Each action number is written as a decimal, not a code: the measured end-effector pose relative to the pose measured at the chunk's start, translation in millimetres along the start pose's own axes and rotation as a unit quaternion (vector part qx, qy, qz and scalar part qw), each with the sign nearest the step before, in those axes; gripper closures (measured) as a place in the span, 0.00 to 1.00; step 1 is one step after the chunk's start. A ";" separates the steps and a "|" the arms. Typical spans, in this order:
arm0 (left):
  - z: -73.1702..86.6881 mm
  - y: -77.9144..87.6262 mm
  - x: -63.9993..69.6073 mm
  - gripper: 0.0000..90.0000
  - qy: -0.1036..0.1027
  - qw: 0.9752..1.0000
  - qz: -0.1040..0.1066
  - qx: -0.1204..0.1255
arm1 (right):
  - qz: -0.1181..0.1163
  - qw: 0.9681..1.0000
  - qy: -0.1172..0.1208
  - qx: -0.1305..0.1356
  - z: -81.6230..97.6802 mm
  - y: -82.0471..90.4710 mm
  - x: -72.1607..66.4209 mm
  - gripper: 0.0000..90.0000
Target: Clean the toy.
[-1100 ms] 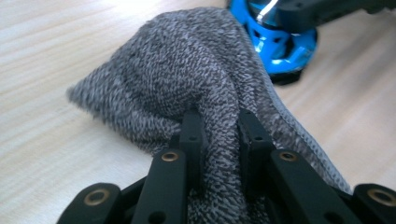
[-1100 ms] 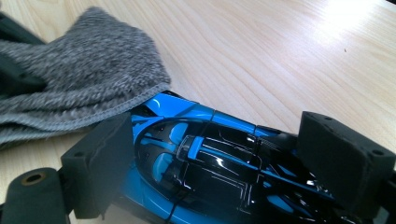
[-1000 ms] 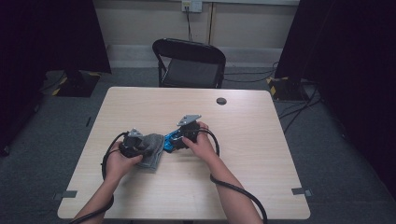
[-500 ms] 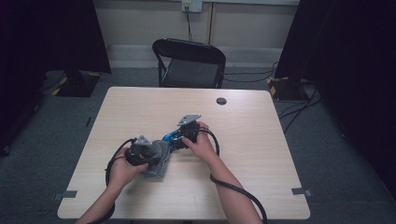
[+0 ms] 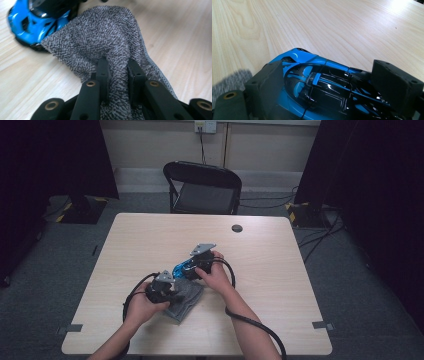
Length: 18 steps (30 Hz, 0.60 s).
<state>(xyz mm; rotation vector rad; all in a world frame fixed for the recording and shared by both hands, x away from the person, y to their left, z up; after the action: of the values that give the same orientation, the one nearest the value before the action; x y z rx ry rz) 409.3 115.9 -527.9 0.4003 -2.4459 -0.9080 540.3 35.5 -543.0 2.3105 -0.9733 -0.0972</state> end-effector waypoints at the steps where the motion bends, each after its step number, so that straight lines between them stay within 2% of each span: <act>1: 0.0 0.0 0.0 0.83 0.000 1.000 0.000 0.000 | 0.000 1.000 0.000 0.000 0.0 0.0 0.0 0.13; 3: -2.2 2.3 2.0 0.83 -0.003 1.000 0.006 0.006 | -0.001 1.000 -0.001 0.002 0.2 0.1 -0.2 0.13; 7: -3.0 13.5 -0.3 0.83 -0.010 1.000 -0.003 0.008 | -0.001 1.000 -0.002 0.005 0.5 0.1 -0.1 0.13; 11: 1.6 23.3 -6.1 0.83 -0.001 1.000 -0.002 0.014 | 0.004 1.000 -0.002 0.003 0.5 0.6 0.0 0.13; 14: 4.1 32.1 -11.0 0.83 -0.001 1.000 -0.012 0.017 | 0.005 1.000 -0.005 0.012 1.4 0.7 0.0 0.13; 18: 4.9 44.2 -17.0 0.83 0.006 0.999 -0.020 0.028 | 0.009 1.000 -0.004 0.010 1.0 1.3 -0.5 0.13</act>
<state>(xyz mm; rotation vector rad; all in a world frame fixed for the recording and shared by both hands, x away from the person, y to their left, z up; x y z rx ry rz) 416.5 158.2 -507.4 0.4749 -2.4654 -0.8514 538.8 34.5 -543.1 2.3200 -1.0036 -0.0910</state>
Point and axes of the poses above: each handheld gripper's, and its own axes: y roughly backward along the jaws, z roughly out of its underside, x roughly to its right, the point moved 8 cm from there along -y, roughly forward along the jaws, and after that the axes turned 14 degrees about z, right-handed, at the moved point
